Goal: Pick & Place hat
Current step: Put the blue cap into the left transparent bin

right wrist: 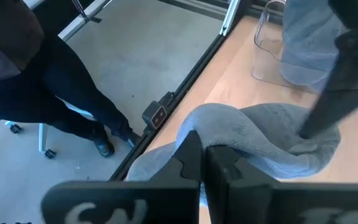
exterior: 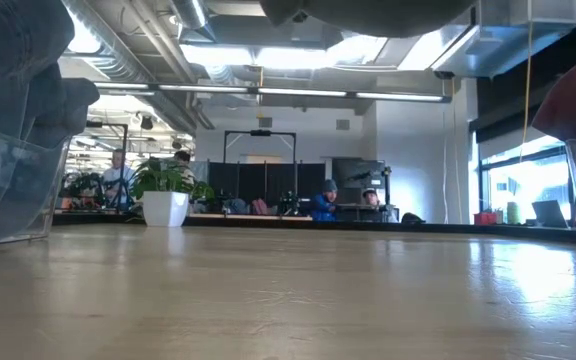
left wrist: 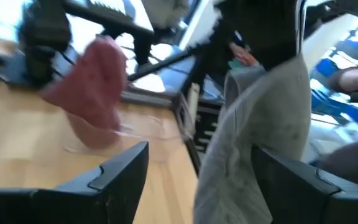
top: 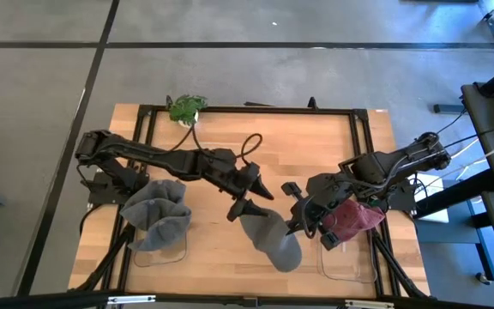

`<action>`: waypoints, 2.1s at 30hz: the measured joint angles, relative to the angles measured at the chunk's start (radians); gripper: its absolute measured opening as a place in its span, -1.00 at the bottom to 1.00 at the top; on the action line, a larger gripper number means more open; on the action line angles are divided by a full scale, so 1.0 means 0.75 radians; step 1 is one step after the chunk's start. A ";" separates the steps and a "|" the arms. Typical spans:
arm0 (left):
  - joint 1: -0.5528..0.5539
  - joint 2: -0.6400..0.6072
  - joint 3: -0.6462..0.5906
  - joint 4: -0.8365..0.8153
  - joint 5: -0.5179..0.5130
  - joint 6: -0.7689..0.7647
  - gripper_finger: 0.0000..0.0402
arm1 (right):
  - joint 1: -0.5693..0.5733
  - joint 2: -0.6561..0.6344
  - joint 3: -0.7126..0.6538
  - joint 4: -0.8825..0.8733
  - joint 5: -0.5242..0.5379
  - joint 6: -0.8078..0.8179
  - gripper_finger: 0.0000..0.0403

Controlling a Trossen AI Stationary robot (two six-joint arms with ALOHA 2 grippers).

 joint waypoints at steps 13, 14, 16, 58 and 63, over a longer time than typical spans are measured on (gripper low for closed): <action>-0.050 0.047 0.000 0.080 0.058 -0.035 0.20 | -0.001 0.000 0.000 0.002 0.013 0.031 -0.99; -0.051 0.047 0.000 0.081 0.046 -0.036 0.17 | -0.001 0.000 0.000 0.002 0.022 0.030 -0.99; -0.059 0.047 0.000 0.081 0.032 -0.035 0.09 | -0.001 0.000 0.000 0.006 0.039 0.030 -0.99; -0.255 -0.282 -0.001 -0.118 0.063 -0.650 -0.89 | -0.011 -0.096 0.002 -0.387 0.600 0.167 -0.19; -0.366 -0.413 -0.001 -0.348 0.002 -0.816 -0.89 | -0.011 -0.095 0.001 -0.400 0.765 0.175 -0.18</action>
